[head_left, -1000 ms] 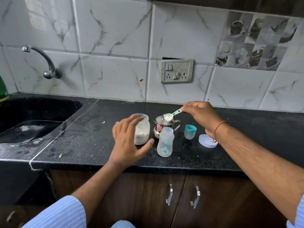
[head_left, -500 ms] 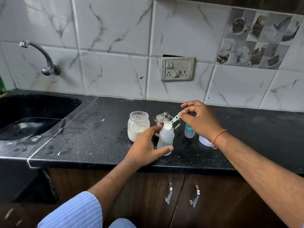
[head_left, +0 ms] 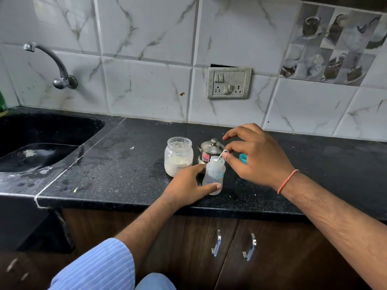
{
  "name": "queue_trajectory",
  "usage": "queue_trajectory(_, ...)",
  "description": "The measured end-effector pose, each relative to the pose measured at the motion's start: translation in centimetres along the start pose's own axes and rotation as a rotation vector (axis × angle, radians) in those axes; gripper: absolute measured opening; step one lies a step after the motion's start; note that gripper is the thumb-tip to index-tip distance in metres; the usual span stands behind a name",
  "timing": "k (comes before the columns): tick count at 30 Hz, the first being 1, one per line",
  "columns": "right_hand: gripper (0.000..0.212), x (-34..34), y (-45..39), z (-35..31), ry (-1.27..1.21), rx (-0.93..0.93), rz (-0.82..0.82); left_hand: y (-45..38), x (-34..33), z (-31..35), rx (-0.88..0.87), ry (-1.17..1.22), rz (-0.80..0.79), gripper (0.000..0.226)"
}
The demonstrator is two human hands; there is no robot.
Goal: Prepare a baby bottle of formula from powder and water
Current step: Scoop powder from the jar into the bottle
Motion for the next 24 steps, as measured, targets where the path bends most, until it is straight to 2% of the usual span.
queue_trajectory(6, 0.02, 0.03, 0.37, -0.93, 0.074, 0.076, 0.023, -0.15, -0.21, -0.48, 0.008, 0.005, -0.001, 0.06)
queue_trajectory(21, 0.014, -0.03, 0.69, -0.51, 0.069, 0.053, 0.034, -0.43, -0.32, -0.94, 0.004, -0.001, 0.003, 0.061)
queue_trajectory(24, 0.019, -0.13, 0.69, -0.5, 0.044, 0.039, 0.02, -0.31, -0.29, -0.85, 0.003, -0.002, 0.002, 0.061)
Point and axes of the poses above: each hand's wrist, its own y-axis away from the middle knuckle, its own x-axis out of the back of the hand, z = x × y, the point moved 7 cm from there along -y, towards the middle knuckle, and after that the axes turned 1 degree about -y, right-handed, at the moved point
